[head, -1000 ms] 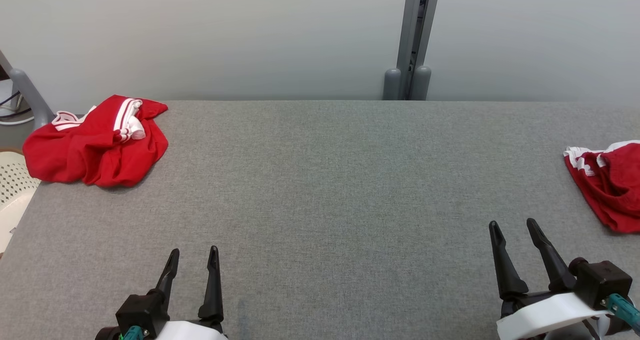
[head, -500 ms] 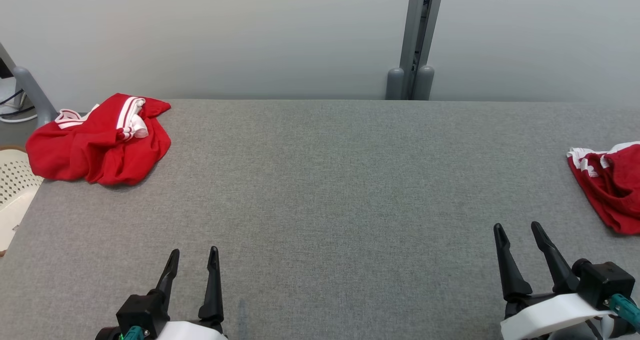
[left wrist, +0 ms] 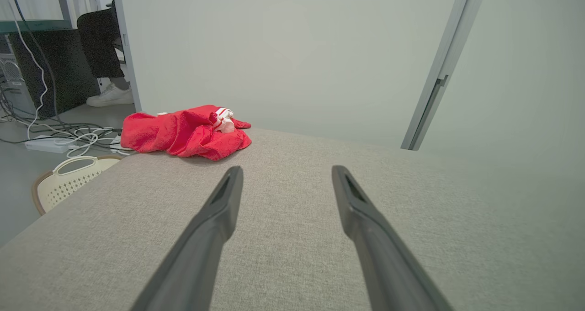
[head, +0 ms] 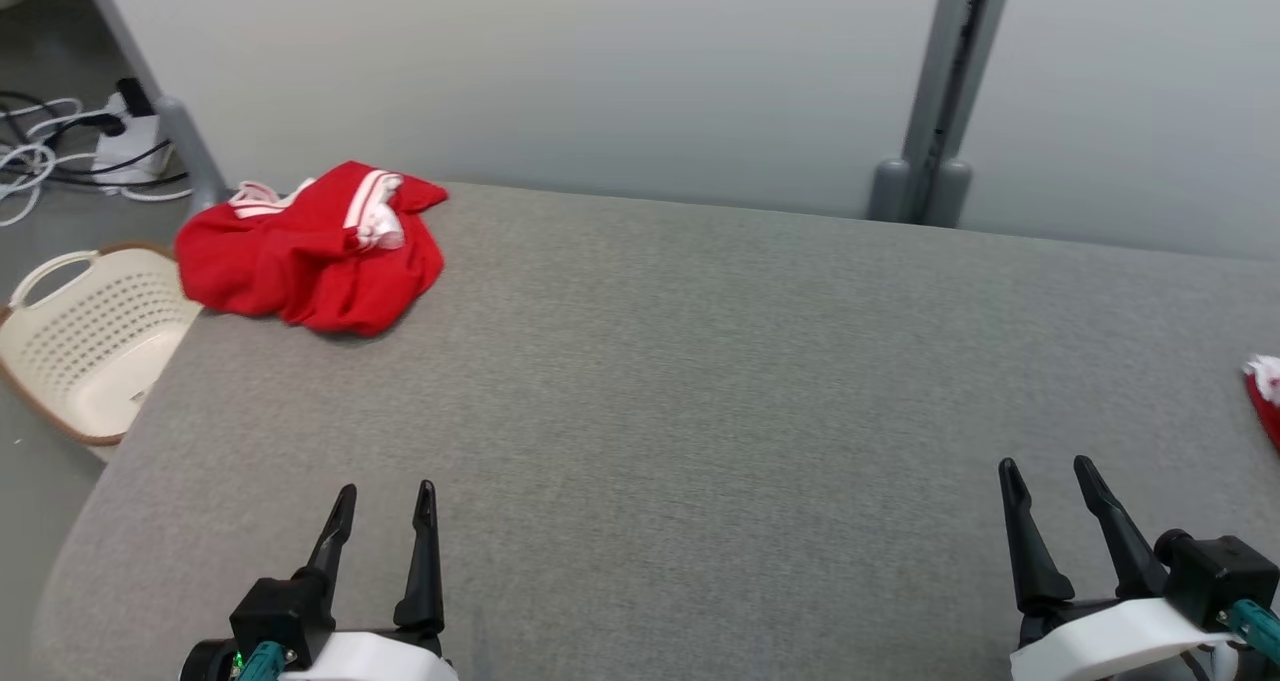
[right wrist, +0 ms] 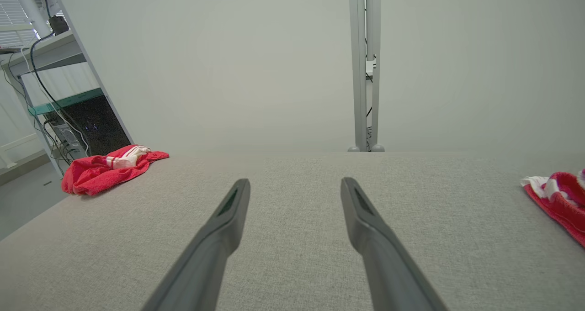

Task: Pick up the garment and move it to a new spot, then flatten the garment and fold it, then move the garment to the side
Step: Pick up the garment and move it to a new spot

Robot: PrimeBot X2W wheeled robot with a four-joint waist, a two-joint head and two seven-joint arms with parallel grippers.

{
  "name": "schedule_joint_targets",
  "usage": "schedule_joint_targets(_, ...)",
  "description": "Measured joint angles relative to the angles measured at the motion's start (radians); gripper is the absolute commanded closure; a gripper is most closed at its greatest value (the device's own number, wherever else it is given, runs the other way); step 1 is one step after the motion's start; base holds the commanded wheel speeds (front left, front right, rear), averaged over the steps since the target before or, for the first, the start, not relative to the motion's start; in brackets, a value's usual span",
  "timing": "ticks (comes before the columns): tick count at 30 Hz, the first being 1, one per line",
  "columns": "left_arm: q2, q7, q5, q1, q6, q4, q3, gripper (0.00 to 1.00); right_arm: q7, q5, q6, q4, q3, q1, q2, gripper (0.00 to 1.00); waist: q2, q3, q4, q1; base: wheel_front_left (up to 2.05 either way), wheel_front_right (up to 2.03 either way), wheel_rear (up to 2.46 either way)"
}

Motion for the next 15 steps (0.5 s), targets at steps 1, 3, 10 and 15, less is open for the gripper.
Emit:
schedule_joint_targets(1,0.003,0.000,0.001,-0.002,0.000,-0.001,0.001,0.00,0.000,0.001,0.000,0.000,0.001,0.003,0.000,0.00,0.0000,-0.001,0.021,0.0000,0.00,0.00,0.00)
schedule_joint_targets(3,0.012,0.000,0.003,-0.006,0.001,-0.004,0.003,0.00,-0.002,0.005,0.000,-0.001,0.006,0.004,0.000,0.00,0.0000,-0.004,0.066,0.0000,0.00,0.00,0.00)
schedule_joint_targets(10,0.037,0.003,-0.002,0.002,0.018,-0.033,0.034,0.00,-0.008,0.025,0.000,0.004,0.054,-0.007,-0.001,0.00,0.0000,-0.010,0.244,0.0000,0.00,0.00,0.00)
schedule_joint_targets(15,0.033,0.002,-0.018,0.053,0.053,-0.094,0.081,0.00,0.006,0.018,0.000,0.019,0.127,-0.088,0.002,0.00,0.0000,0.023,0.316,-0.0001,0.00,0.00,0.00)
